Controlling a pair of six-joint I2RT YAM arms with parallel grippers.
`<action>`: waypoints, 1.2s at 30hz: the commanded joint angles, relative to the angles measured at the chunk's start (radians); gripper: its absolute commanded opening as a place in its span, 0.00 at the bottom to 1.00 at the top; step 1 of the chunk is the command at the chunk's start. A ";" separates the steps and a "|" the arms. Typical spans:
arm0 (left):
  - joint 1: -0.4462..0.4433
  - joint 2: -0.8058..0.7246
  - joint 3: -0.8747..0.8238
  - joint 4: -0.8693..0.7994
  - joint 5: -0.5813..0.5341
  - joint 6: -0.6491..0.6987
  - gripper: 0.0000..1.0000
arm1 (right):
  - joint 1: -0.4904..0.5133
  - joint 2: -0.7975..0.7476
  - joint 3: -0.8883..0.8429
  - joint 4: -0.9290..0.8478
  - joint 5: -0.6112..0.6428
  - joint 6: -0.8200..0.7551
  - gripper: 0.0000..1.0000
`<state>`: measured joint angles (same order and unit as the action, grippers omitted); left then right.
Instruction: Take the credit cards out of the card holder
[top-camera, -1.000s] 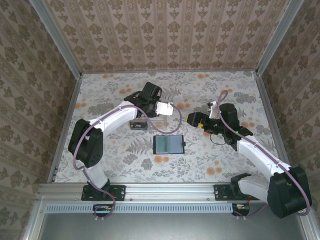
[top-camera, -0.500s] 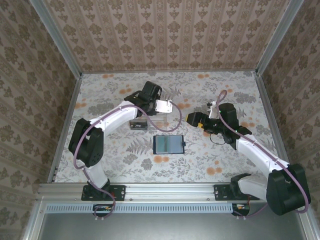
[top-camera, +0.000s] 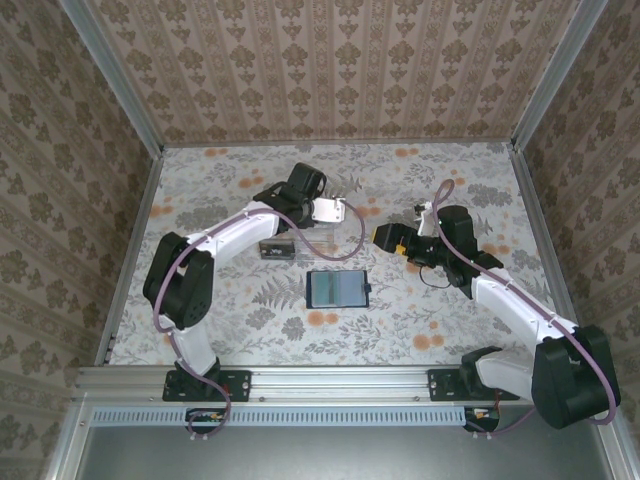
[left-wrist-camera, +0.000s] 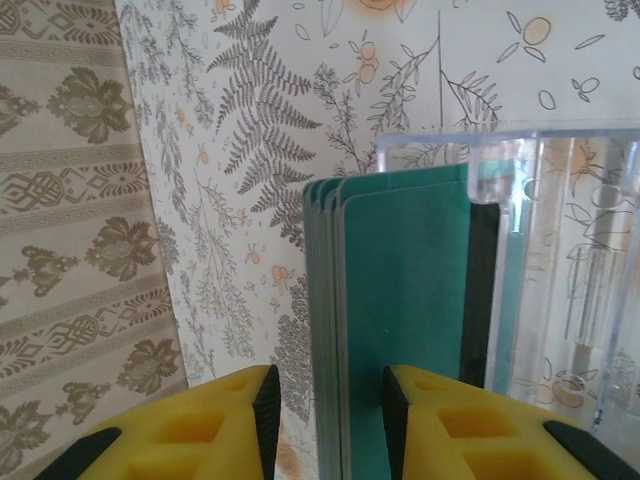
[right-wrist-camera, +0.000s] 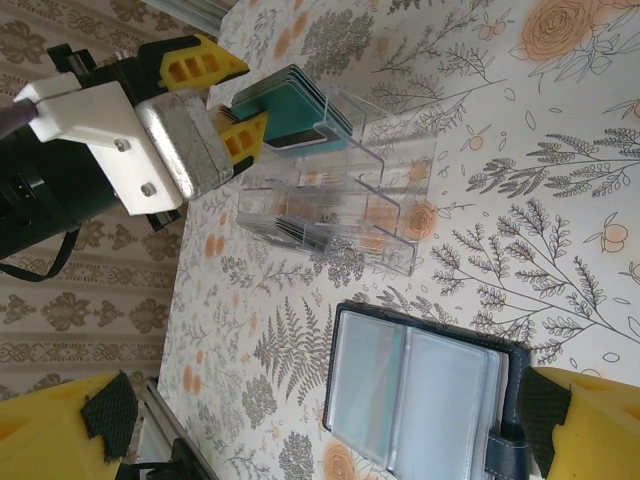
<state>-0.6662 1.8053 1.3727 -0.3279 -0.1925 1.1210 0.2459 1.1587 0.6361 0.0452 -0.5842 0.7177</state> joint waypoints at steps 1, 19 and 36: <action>-0.001 -0.005 0.037 -0.006 -0.006 -0.034 0.38 | -0.006 -0.005 -0.004 0.011 -0.026 0.014 1.00; -0.014 -0.296 -0.050 -0.037 -0.008 -0.497 0.69 | 0.072 0.012 0.033 -0.145 0.131 -0.076 1.00; 0.094 -0.761 -0.366 -0.148 0.075 -1.406 1.00 | 0.291 0.152 0.066 -0.184 0.271 -0.110 0.75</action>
<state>-0.5732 1.0946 1.0641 -0.4129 -0.1959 -0.0742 0.5137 1.2823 0.6724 -0.1173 -0.3477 0.6262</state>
